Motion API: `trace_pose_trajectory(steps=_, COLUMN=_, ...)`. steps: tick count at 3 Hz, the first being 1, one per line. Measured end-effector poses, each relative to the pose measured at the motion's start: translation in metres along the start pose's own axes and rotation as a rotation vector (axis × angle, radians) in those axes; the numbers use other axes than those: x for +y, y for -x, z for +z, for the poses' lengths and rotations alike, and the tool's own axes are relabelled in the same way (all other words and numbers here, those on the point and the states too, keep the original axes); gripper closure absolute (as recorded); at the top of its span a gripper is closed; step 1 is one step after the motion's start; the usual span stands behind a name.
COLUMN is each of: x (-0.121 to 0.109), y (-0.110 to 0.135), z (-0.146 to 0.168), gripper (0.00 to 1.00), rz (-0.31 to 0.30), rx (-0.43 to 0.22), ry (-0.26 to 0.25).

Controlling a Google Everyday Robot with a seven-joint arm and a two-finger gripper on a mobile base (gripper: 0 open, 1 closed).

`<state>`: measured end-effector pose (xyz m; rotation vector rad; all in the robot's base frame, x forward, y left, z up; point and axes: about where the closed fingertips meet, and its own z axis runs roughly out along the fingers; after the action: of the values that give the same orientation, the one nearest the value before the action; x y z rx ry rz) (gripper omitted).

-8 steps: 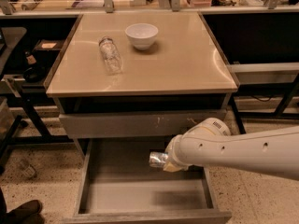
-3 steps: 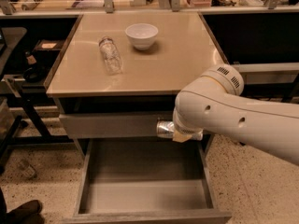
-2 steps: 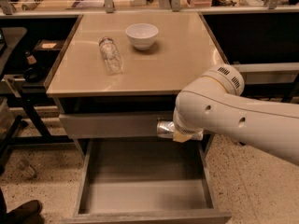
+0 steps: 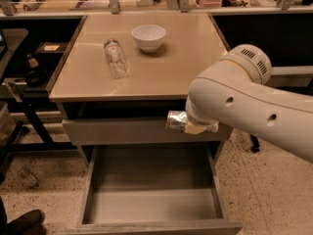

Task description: Pick redbull can from middle drawer and place on counter

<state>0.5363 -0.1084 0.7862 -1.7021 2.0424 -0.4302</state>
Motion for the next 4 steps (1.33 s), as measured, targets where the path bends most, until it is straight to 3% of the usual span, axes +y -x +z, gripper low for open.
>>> trace_pose_trajectory(steps=1, x=-0.022, y=0.002, z=-0.020, gripper=1.00, rz=-0.021, rx=0.010, ry=-0.034)
trace_pose_trajectory(steps=2, x=-0.062, y=0.008, z=-0.052, gripper=1.00, rz=-0.064, rx=0.013, ry=-0.086)
trace_pose_trajectory(steps=3, x=-0.062, y=0.008, z=-0.050, gripper=1.00, rz=-0.060, rx=0.014, ry=-0.083)
trace_pose_trajectory(steps=4, x=-0.083, y=0.011, z=-0.043, gripper=1.00, rz=-0.047, rx=0.021, ry=-0.087)
